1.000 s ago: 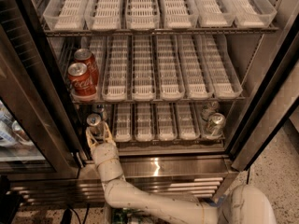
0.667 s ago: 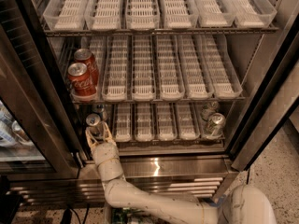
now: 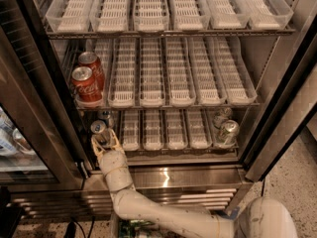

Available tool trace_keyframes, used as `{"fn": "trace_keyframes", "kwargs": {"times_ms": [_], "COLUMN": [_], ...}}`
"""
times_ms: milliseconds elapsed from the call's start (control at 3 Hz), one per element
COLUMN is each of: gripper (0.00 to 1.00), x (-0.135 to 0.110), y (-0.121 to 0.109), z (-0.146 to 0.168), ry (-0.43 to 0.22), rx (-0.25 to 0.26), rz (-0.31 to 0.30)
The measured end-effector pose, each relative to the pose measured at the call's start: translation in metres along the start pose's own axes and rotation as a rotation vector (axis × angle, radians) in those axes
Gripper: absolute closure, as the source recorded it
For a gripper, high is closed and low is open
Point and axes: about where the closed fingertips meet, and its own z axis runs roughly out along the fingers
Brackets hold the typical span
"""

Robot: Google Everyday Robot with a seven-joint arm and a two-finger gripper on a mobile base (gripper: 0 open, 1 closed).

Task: Pick redbull can from bottom shelf of fridge

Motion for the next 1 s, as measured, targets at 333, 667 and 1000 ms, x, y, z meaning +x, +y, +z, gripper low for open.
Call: {"fn": "trace_keyframes", "kwargs": {"times_ms": [333, 667, 1000], "gripper": [1.00, 1.00, 1.00], "x": [-0.0343, -0.0343, -0.0350], "y": [-0.0347, -0.0346, -0.0327], "z": [-0.0050, -0.0050, -0.0045], "ry": [-0.047, -0.047, -0.042], "rx": [-0.008, -0.009, -0.024], "rz": [-0.005, -0.005, -0.003]}}
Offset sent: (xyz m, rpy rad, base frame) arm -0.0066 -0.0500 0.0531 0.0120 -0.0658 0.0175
